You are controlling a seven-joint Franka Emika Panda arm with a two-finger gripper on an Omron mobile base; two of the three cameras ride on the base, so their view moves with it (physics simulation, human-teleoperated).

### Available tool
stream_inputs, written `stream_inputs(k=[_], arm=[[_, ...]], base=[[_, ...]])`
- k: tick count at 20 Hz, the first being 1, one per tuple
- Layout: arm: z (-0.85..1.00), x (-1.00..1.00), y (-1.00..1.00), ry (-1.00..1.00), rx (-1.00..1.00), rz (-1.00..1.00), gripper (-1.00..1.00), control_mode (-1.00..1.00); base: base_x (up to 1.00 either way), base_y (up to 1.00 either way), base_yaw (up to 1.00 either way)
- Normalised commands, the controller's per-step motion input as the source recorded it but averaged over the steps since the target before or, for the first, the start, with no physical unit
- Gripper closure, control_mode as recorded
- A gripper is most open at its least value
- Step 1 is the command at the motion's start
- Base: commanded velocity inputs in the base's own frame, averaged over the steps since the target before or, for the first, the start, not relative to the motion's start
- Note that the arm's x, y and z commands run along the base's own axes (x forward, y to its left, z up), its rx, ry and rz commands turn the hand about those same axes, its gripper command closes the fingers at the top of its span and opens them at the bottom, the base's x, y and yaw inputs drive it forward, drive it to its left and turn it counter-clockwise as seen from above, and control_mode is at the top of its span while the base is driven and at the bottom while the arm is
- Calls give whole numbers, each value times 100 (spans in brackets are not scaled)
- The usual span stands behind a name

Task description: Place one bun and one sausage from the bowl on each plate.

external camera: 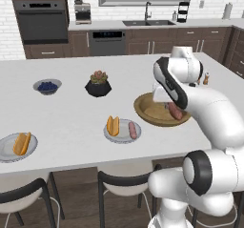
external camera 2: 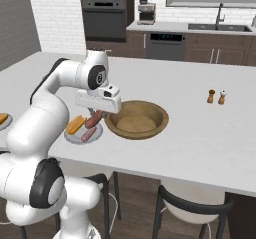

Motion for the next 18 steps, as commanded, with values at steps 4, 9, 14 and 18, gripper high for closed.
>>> stream_inputs(k=[4, 9, 14, 18], arm=[[0, 0, 0, 0, 0, 0, 100, 100], [0, 0, 0, 0, 0, 0, 100, 100], [0, 0, 0, 0, 0, 0, 100, 100], [0, 0, 0, 0, 0, 0, 100, 100]], base=[[-5, 0, 0], [-90, 37, 1], [-28, 100, 6], [0, 100, 1]])
